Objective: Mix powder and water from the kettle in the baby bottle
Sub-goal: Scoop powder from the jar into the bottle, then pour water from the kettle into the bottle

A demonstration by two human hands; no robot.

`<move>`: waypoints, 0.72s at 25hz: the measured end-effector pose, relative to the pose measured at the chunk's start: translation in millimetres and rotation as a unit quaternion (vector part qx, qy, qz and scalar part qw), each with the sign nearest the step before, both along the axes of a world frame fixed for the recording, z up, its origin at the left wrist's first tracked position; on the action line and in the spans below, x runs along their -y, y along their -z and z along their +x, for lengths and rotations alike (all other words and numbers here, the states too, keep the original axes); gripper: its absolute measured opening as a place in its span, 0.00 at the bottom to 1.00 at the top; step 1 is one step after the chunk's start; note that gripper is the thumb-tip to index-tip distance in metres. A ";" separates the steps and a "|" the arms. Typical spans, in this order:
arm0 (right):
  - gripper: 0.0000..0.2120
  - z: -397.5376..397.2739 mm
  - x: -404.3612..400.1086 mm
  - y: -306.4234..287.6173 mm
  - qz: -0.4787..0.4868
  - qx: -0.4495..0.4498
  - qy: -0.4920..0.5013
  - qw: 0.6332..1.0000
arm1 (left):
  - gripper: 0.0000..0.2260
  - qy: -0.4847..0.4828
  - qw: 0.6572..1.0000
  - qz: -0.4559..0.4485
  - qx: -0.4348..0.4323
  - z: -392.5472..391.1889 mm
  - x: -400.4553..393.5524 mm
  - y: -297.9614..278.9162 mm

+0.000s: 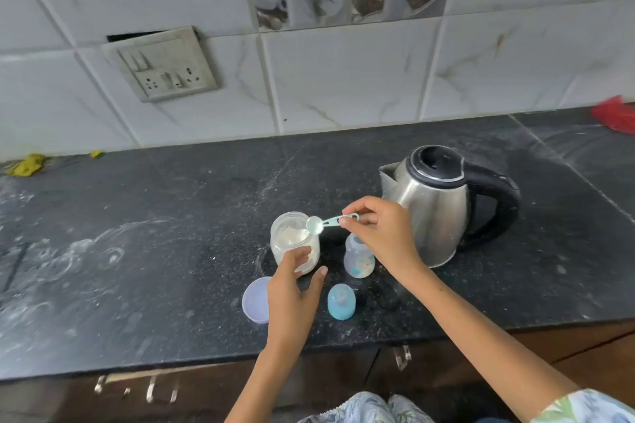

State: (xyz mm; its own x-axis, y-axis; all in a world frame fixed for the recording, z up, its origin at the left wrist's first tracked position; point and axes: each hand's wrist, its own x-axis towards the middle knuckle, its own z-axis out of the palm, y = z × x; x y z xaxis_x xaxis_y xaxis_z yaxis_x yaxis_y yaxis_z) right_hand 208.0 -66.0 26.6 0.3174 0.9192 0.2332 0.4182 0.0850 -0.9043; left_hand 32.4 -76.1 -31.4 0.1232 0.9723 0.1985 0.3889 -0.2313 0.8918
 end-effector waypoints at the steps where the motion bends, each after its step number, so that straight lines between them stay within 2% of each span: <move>1: 0.04 -10.1 -7.9 3.8 0.003 -0.002 -0.006 1.000 | 0.14 -0.005 1.000 -0.002 0.004 -5.6 2.1 -0.2; 5: 0.04 -41.9 -33.7 18.7 0.006 0.050 -0.011 0.999 | 0.14 -0.016 1.000 -0.006 0.002 -15.9 10.7 1.4; 9: 0.11 -46.4 -43.2 26.5 -0.015 0.088 -0.019 0.996 | 0.14 -0.018 1.000 -0.009 -0.010 -18.5 13.8 6.1; 14: 0.08 -6.5 -6.6 27.5 -0.016 0.008 0.008 1.000 | 0.16 0.028 1.000 -0.011 -0.009 2.3 11.3 9.8; 18: 0.06 40.8 46.8 19.3 0.004 0.002 0.059 0.998 | 0.30 0.071 0.997 -0.009 -0.032 35.7 0.4 14.0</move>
State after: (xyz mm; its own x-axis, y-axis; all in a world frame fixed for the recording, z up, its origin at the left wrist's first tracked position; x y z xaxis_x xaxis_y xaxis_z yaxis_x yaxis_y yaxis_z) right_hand 248.8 -112.8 7.4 0.4230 0.8734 0.2415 0.4297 0.0413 -0.9020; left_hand 68.1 -76.5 -45.4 0.2719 0.9474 0.1690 0.4104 -0.2730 0.8701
